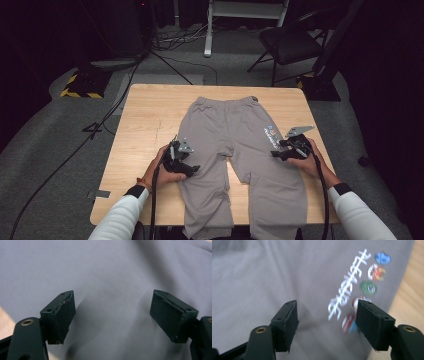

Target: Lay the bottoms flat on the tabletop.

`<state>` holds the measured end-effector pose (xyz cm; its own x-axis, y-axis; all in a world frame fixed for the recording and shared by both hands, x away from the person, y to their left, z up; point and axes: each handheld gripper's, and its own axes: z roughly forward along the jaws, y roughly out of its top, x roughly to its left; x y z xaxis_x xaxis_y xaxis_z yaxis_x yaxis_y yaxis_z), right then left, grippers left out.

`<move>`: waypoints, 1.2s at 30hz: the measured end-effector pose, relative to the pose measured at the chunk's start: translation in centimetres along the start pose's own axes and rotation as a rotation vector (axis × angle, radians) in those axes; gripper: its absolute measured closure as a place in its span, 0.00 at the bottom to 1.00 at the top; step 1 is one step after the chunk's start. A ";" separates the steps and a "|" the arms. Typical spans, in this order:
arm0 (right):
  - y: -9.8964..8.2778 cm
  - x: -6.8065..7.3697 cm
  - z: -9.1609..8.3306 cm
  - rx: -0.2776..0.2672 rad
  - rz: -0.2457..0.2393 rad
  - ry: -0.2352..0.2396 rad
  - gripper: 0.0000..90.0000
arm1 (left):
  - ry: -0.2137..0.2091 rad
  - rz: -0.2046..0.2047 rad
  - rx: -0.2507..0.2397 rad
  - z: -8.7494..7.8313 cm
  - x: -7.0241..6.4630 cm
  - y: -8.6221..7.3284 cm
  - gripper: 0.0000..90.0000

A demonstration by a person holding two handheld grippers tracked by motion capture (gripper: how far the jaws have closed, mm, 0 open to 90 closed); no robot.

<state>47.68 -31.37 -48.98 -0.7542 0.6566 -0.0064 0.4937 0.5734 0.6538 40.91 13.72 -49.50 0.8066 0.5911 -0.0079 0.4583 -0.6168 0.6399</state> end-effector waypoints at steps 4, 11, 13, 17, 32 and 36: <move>-1.9 0.5 -1.6 -0.004 0.021 -0.037 0.33 | -0.003 -0.001 -0.014 -1.0 -0.8 -1.5 0.22; -4.1 2.3 -4.0 0.029 0.000 -0.069 0.34 | -0.007 -0.007 0.006 -2.6 -3.1 -2.9 0.22; -4.5 3.2 -4.8 0.019 -0.013 -0.052 0.34 | -0.034 0.008 -0.025 -3.2 -4.3 -2.7 0.21; -5.2 6.6 -6.6 -0.041 -0.045 0.020 0.34 | -0.092 0.057 -0.070 -3.7 -7.3 -2.1 0.19; -8.7 14.4 -7.6 0.013 -0.184 0.114 0.29 | -0.195 0.207 0.052 -2.6 -13.5 -2.7 0.24; -9.9 15.7 -8.8 0.033 -0.221 0.164 0.30 | -0.262 0.295 0.097 -3.5 -15.1 -3.2 0.28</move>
<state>27.11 -31.03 -48.93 -0.9038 0.4273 -0.0221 0.3209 0.7112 0.6255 25.94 8.58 -48.74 0.9709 0.2363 -0.0383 0.2156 -0.7937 0.5688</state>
